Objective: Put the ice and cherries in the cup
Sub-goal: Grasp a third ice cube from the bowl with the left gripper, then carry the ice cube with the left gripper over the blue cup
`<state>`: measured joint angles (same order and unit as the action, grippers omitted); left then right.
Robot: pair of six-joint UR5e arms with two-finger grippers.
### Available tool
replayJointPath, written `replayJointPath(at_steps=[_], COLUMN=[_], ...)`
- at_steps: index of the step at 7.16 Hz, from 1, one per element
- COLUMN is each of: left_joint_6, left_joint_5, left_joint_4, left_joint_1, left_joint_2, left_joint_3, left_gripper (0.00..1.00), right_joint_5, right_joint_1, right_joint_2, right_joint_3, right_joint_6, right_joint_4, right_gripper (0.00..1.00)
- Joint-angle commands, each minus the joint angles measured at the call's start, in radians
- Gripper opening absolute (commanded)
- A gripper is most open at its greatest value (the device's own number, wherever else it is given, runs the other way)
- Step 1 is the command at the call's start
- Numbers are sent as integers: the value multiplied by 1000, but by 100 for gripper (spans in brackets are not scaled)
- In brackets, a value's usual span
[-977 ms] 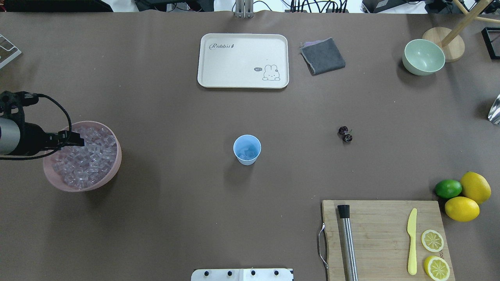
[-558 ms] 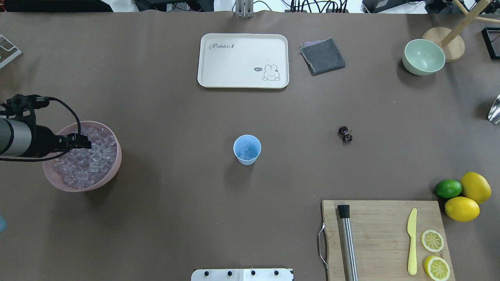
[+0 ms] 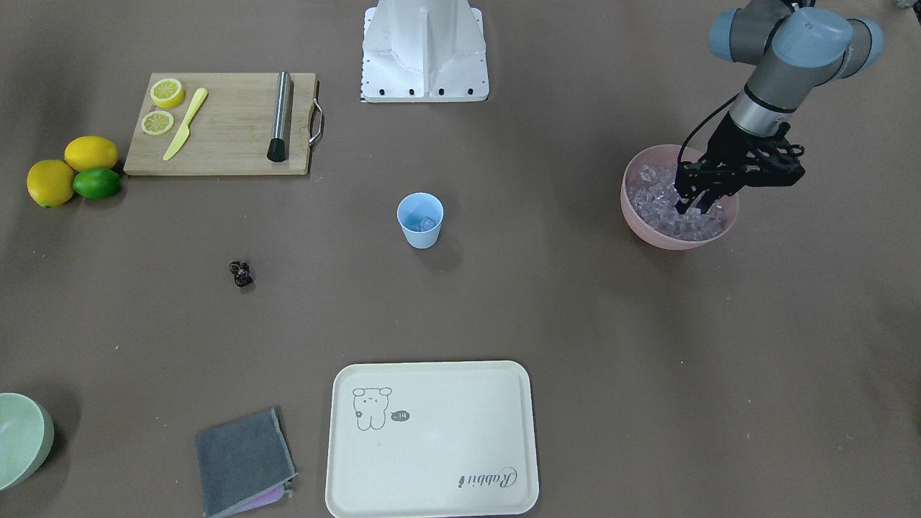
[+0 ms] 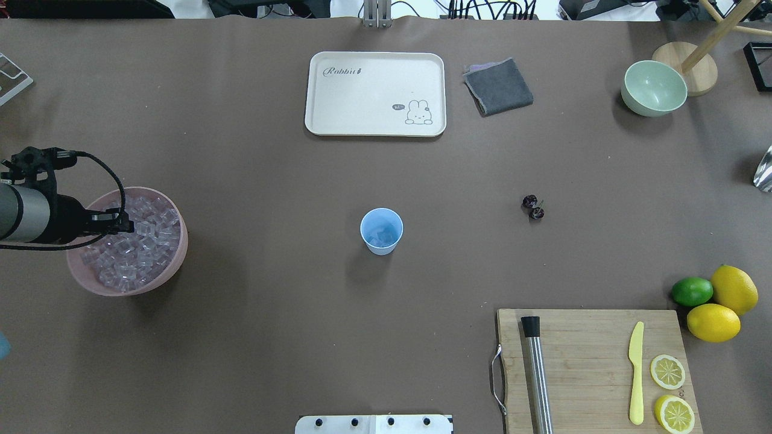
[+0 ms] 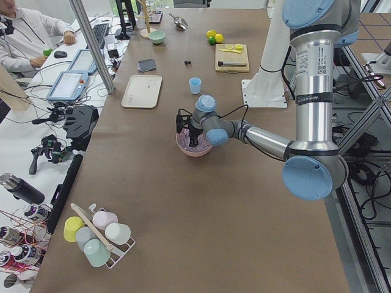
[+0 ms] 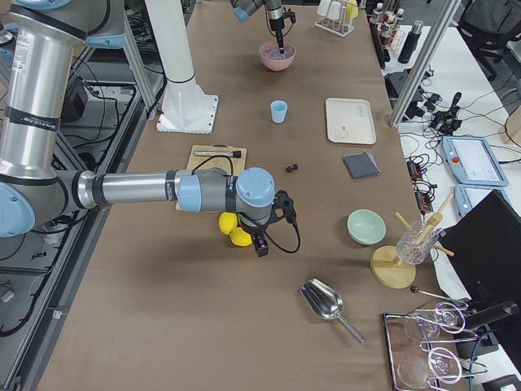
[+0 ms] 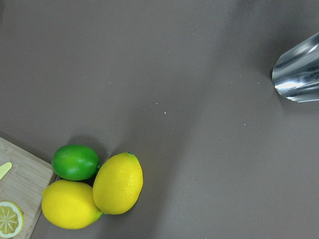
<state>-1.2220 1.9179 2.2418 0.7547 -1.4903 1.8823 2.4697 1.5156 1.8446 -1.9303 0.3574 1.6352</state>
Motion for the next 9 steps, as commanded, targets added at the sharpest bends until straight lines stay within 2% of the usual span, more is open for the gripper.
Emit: replayJointPath(at_steps=[1,3,5,6,7,8,9], left_joint_6=[-1,2,2,-28,-147,-189,-224], left_joint_5=[-16,-8,60,62,61,47,-6], left_joint_4=[-2,-19,-220,-325,-426,-564,-652], left_joint_1=[0,5,15,12,-23,-87,-130], left_joint_2=[2,1,-45,-155,-336,-499,-615], left_joint_3=[1,32,183,204,175,135,106], left_gripper=[0,0,0,0,0,0,0], right_joint_5=[0,0,2,2,33,41,41], right_joint_1=[0,0,0,0,0,0,-6], right_joint_2=[1,-1,-2,-7,-8,-28,-74], right_joint_3=[2,2,1,-2,-2,-6,-13], right_joint_6=[0,0,0,-2,-2,-17,-102], right_joint_4=[0,0,0,0,-2,-2,-2], right_gripper=[100,100,100,100,100,100,100])
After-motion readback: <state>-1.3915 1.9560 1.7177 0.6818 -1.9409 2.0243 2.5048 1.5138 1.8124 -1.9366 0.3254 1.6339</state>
